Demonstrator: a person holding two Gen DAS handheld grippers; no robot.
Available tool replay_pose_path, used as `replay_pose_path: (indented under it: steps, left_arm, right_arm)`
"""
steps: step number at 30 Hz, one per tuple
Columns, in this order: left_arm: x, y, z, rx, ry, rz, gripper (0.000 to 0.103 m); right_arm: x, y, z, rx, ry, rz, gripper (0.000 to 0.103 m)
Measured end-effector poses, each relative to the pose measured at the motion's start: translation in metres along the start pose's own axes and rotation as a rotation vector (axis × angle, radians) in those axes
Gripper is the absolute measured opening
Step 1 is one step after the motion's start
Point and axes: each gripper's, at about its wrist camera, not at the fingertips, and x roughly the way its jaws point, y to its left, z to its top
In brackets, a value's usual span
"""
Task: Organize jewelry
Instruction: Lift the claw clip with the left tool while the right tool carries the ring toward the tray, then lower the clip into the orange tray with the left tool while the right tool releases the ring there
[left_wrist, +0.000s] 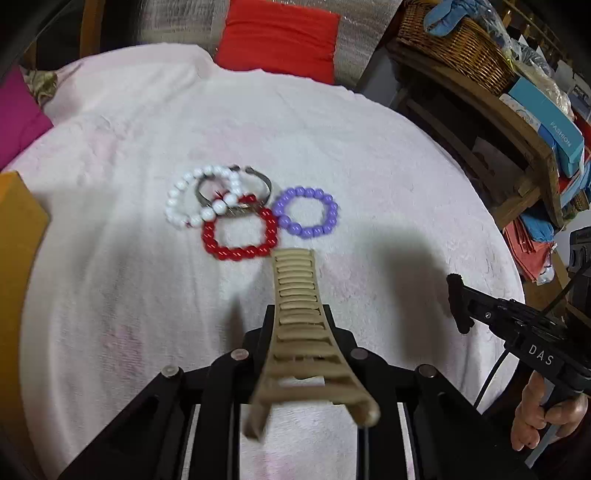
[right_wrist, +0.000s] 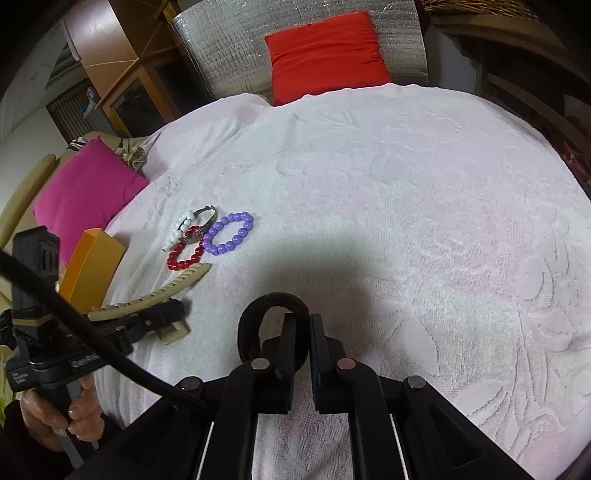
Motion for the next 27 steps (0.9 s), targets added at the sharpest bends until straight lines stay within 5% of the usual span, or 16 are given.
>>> replay_pose_path:
  steps: [8,13,20,27]
  left_arm:
    - [-0.043,0.019,0.003,-0.017,-0.112,-0.002,0.020]
    - [-0.104,0.045,-0.007,-0.061,-0.248,0.014,0.020]
    - [-0.197,0.119,-0.043,-0.098,-0.318,0.225,0.020]
    - [-0.217,0.202,-0.093,-0.214,-0.201,0.442,0.020]
  right_arm:
    - [-0.005,0.017,0.001,-0.028,-0.034,0.028,0.007]
    - [-0.009,0.043,0.005,-0.075,-0.059,0.069,0.007]
    - [-0.015,0.121,0.014,-0.182,-0.060,0.202,0.007]
    - [0.003,0.245,0.021,-0.341,-0.003,0.337,0.007]
